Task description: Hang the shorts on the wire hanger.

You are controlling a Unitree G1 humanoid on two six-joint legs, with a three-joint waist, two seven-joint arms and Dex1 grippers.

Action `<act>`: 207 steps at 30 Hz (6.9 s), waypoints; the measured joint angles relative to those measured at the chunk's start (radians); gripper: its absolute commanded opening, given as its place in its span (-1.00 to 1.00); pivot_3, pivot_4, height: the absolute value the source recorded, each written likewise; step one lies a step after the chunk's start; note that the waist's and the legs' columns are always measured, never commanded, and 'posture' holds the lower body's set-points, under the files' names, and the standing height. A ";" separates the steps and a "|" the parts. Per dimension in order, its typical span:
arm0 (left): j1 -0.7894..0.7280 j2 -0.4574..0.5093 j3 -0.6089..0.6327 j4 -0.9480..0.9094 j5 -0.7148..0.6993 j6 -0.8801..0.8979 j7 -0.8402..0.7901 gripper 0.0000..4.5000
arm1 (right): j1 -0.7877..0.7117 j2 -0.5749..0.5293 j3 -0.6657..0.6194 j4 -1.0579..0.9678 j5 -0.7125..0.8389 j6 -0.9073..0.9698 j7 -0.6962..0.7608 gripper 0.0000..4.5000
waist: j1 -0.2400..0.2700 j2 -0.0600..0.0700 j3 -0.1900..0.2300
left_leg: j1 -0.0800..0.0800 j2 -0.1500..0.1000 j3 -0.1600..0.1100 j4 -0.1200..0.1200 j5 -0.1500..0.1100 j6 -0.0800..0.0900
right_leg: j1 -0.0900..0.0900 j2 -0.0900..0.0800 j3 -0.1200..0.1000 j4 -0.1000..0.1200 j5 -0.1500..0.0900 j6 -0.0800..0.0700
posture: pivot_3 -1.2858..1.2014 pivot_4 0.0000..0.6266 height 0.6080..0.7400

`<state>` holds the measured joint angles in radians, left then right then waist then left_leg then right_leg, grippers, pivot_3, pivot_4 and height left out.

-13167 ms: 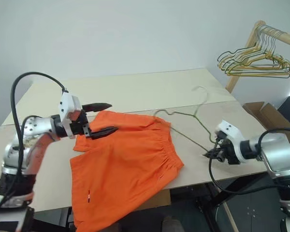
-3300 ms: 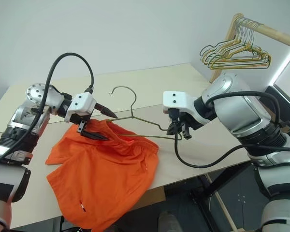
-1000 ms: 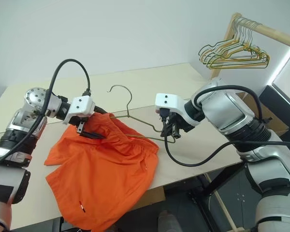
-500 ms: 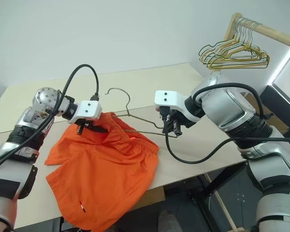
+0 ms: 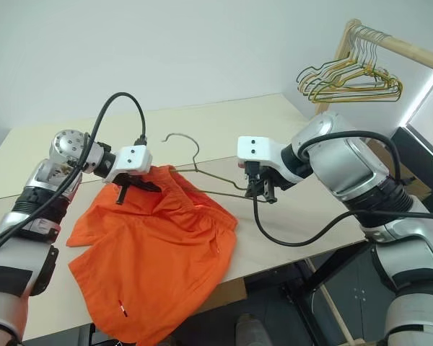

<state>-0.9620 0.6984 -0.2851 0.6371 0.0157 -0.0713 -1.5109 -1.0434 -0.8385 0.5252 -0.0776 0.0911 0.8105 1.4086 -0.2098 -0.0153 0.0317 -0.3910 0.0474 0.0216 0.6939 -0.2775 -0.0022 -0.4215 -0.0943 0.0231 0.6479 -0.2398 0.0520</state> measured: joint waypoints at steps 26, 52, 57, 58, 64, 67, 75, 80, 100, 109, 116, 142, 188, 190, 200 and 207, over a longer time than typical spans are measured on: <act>0.097 0.038 0.070 -0.169 -0.062 0.222 0.009 -1.00 | 0.753 0.195 -0.639 -0.287 0.291 0.228 -0.482 1.00 | 0.001 -0.001 -0.001 | 0.003 0.000 -0.001 -0.001 0.000 0.001 | 0.002 0.002 0.004 -0.001 0.000 0.000 | -0.10 -1.00 1.00; 0.117 0.076 0.072 -0.223 -0.096 0.250 0.030 -1.00 | 0.668 0.460 -0.458 -0.143 0.376 0.253 -0.712 -0.98 | 0.032 -0.001 -0.001 | 0.002 -0.002 -0.001 0.000 0.000 0.001 | 0.002 0.001 0.004 0.000 0.000 0.001 | -0.08 -1.00 1.00; 0.128 0.076 0.080 -0.231 -0.109 0.248 0.029 -1.00 | 0.648 0.389 -0.467 -0.117 0.385 0.250 -0.699 -0.98 | 0.032 -0.001 -0.001 | 0.002 -0.002 -0.001 0.000 0.000 0.001 | 0.002 0.001 0.004 0.000 0.000 0.001 | -0.08 -1.00 1.00; 0.139 0.076 0.091 -0.232 -0.125 0.247 0.025 -1.00 | 0.638 0.360 -0.471 -0.098 0.381 0.241 -0.696 -0.98 | 0.032 -0.001 -0.001 | 0.002 -0.002 -0.001 0.000 0.000 0.001 | 0.002 0.001 0.004 0.000 0.000 0.001 | -0.08 -1.00 1.00; 0.186 0.104 0.107 -0.263 -0.181 0.211 -0.055 -1.00 | 0.562 0.234 -0.492 0.035 0.359 0.129 -0.638 -0.98 | 0.030 -0.001 -0.001 | 0.003 -0.002 -0.001 0.000 0.000 0.001 | 0.002 0.001 0.004 -0.002 0.000 0.001 | -0.08 -1.00 1.00; 0.205 0.122 0.107 -0.263 -0.179 0.178 -0.061 -1.00 | 0.526 0.175 -0.494 0.083 0.360 0.075 -0.575 -0.98 | 0.030 -0.001 -0.001 | 0.003 -0.002 0.000 0.000 0.000 0.001 | 0.002 0.001 0.005 -0.002 0.000 0.001 | -0.08 -1.00 1.00; 0.217 0.121 0.108 -0.255 -0.176 0.185 0.015 -1.00 | 0.476 0.112 -0.465 0.144 0.359 0.004 -0.477 -0.98 | 0.034 -0.001 -0.001 | 0.003 -0.002 0.000 0.000 0.000 0.001 | 0.002 0.001 0.005 -0.002 0.000 0.001 | -0.07 -1.00 1.00; 0.217 0.114 0.132 -0.259 -0.233 0.272 0.031 -1.00 | 0.476 0.100 -0.463 0.141 0.359 -0.003 -0.459 -0.98 | 0.033 -0.001 -0.001 | 0.003 -0.002 0.000 0.000 0.000 0.001 | 0.002 0.001 0.005 -0.001 0.000 0.001 | -0.07 -1.00 1.00; 0.261 0.138 0.147 -0.270 -0.254 0.244 0.027 -1.00 | 0.467 0.067 -0.451 0.154 0.355 -0.043 -0.413 -0.98 | 0.033 -0.001 -0.001 | 0.003 -0.002 0.000 0.000 0.000 0.001 | 0.002 0.001 0.005 -0.002 0.000 0.001 | -0.08 -1.00 1.00; 0.305 0.134 0.157 -0.294 -0.314 0.250 0.027 -1.00 | 0.465 0.066 -0.423 0.177 0.352 -0.045 -0.410 -0.98 | 0.034 -0.001 -0.001 | 0.003 -0.002 0.000 0.000 0.000 0.001 | 0.002 0.001 0.005 -0.001 0.000 0.001 | -0.07 -1.00 1.00; 0.305 0.130 0.164 -0.320 -0.334 0.262 0.036 -1.00 | 0.458 0.064 -0.421 0.188 0.332 -0.048 -0.408 -0.98 | 0.035 -0.001 -0.001 | 0.003 -0.002 0.000 0.000 0.000 0.001 | 0.002 0.001 0.005 -0.002 0.000 0.001 | -0.07 -1.00 1.00; 0.266 0.118 0.070 -0.207 -0.133 0.148 0.116 -1.00 | 0.410 0.007 -0.421 0.065 0.342 -0.057 -0.344 -0.98 | 0.033 -0.001 -0.001 | 0.003 -0.002 0.000 0.000 0.000 0.001 | 0.002 0.001 0.005 -0.002 0.000 0.001 | -0.10 -1.00 1.00; 0.170 0.055 0.053 -0.110 -0.073 0.164 0.056 -1.00 | 0.105 0.355 -0.184 0.114 0.225 -0.078 -0.342 -0.98 | 0.010 -0.001 -0.001 | 0.002 -0.002 -0.001 0.000 0.000 0.001 | 0.001 0.000 0.004 0.001 0.000 0.001 | -0.08 -1.00 1.00; 0.170 0.056 0.053 -0.110 -0.073 0.164 0.053 -1.00 | 0.102 0.358 -0.184 0.121 0.221 -0.085 -0.339 -0.98 | 0.010 -0.001 -0.001 | 0.002 -0.002 -0.001 0.000 0.000 0.001 | 0.001 0.000 0.004 0.001 0.000 0.001 | -0.08 -1.00 1.00; 0.172 0.061 0.057 -0.112 -0.076 0.165 0.051 -0.75 | 0.098 0.370 -0.185 0.144 0.201 -0.126 -0.316 -1.00 | 0.007 -0.001 -0.001 | 0.002 -0.002 -0.001 0.000 0.000 0.001 | 0.001 0.000 0.004 0.001 0.000 0.001 | -0.08 -1.00 1.00; 0.170 0.061 0.096 -0.139 -0.130 0.208 0.030 0.19 | 0.099 0.363 -0.185 0.147 0.195 -0.163 -0.274 -1.00 | 0.006 -0.001 -0.001 | 0.002 -0.002 -0.001 0.000 0.000 0.001 | 0.001 0.000 0.004 0.001 0.000 0.001 | -0.08 -1.00 1.00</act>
<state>-0.7916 0.7597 -0.1890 0.4977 -0.1142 0.1372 -1.4814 -0.9448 -0.4757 0.3405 0.0698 0.2866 0.6473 1.1350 -0.2035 -0.0163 0.0309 -0.3893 0.0457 0.0202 0.6938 -0.2779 -0.0013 -0.4205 -0.0938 0.0266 0.6491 -0.2399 0.0526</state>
